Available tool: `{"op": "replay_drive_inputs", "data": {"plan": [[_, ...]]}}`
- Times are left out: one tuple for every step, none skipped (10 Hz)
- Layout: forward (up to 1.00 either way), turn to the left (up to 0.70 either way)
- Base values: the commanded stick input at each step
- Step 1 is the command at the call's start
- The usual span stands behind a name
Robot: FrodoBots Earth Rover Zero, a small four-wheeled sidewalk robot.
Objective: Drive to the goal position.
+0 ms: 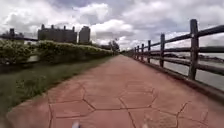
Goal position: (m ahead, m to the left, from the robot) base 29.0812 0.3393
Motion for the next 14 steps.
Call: {"op": "replay_drive_inputs", "data": {"plan": [[1.0, 0.0], [1.0, 0.0], [1.0, 0.0], [1.0, 0.0], [1.0, 0.0], [1.0, 0.0], [1.0, 0.0], [1.0, 0.0], [1.0, 0.0], [1.0, 0.0], [1.0, 0.0], [1.0, 0.0], [1.0, 0.0], [1.0, 0.0]]}}
